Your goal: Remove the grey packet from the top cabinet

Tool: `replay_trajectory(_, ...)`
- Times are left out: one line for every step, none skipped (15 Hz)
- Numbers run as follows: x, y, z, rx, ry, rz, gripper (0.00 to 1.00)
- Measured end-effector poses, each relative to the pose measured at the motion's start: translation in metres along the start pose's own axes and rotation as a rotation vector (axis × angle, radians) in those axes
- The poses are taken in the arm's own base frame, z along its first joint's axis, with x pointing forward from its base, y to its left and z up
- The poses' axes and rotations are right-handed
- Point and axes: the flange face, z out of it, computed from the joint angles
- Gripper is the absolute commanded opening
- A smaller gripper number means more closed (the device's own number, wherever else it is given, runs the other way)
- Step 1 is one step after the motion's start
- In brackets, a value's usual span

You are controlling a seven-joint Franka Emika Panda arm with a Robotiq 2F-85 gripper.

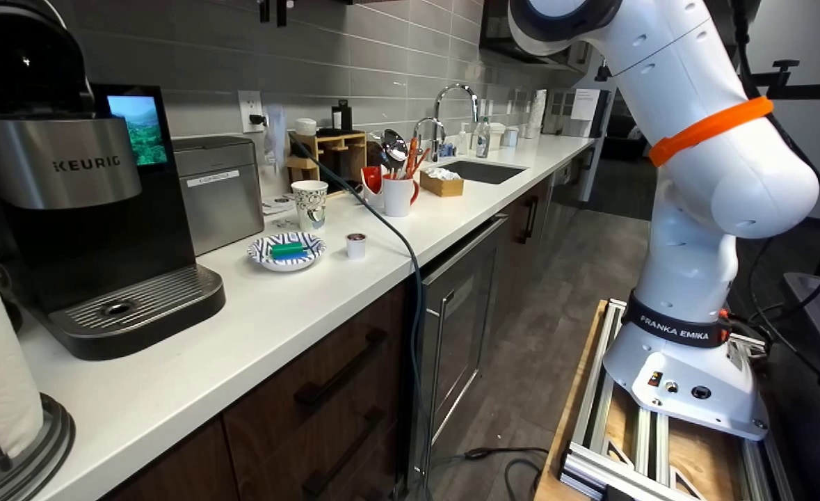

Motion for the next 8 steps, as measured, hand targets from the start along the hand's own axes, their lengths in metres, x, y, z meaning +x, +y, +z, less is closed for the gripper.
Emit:
replay_trajectory(0.001,0.002,-0.001,0.001,0.001,0.008,0.64)
replay_trajectory(0.002,0.003,-0.002,0.002,0.002,0.019,0.73)
replay_trajectory(0.002,0.005,-0.002,0.005,0.002,0.027,0.8)
replay_trajectory(0.002,0.005,-0.003,0.008,0.0,0.033,0.87)
replay_trajectory(0.001,0.006,-0.004,0.014,-0.006,0.034,0.95)
replay_trajectory(0.0,0.006,-0.005,0.018,-0.017,0.034,0.99)
replay_trajectory(-0.004,0.006,-0.006,0.022,-0.032,0.028,1.0)
replay_trajectory(-0.008,0.005,-0.008,0.026,-0.05,0.018,1.0)
